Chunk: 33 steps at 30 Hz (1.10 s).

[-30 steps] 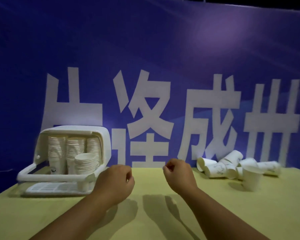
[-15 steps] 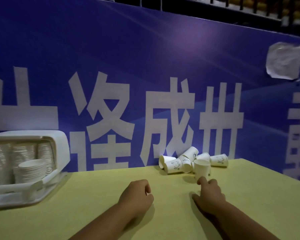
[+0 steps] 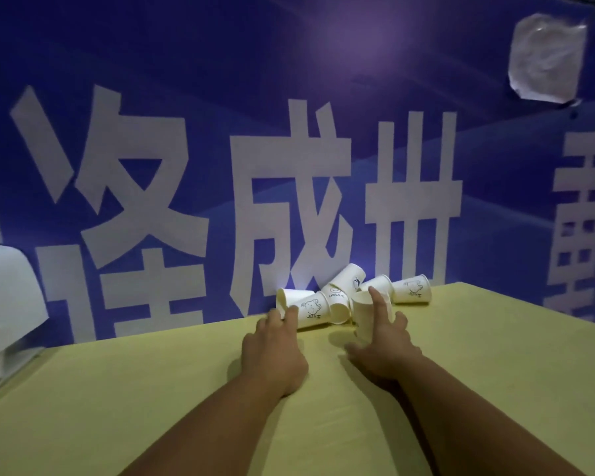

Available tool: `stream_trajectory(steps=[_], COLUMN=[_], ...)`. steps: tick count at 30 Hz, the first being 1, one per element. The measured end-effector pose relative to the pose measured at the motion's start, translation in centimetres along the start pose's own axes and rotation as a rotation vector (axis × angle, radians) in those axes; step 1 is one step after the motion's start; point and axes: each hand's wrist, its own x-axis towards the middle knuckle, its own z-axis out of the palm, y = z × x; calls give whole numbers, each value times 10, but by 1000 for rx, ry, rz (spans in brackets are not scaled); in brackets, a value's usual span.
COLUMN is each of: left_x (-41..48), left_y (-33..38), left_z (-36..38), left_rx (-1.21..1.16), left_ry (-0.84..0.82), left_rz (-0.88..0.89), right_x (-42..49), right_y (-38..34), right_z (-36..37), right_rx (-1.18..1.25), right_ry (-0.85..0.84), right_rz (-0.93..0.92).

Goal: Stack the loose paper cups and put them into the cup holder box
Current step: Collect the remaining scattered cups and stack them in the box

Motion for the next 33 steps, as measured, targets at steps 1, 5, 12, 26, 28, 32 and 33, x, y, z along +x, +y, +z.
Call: stream_trajectory(steps=[1, 5, 12, 26, 28, 32, 33], left_x=[9, 39, 65, 30, 18, -7, -13], left_y=[2, 8, -1, -29, -46, -90, -100], left_z=[3, 17, 34, 9, -6, -46, -55], left_rx=[46, 132, 98, -170, -188, -326, -350], left_ry=[13, 57, -14, 45, 16, -177, -230], left_rz=[20, 103, 223, 15, -27, -130, -136], right_x=[5, 18, 24, -2, -13, -30, -34], right_y=[1, 7, 8, -16, -26, -53, -61], right_z=[3, 11, 8, 4, 6, 16, 20], right_rx=[109, 256, 335, 241, 242, 239, 255], right_ry=[61, 182, 289, 204, 157, 94, 76], right_rz=[8, 33, 18, -101, -133, -185, -191])
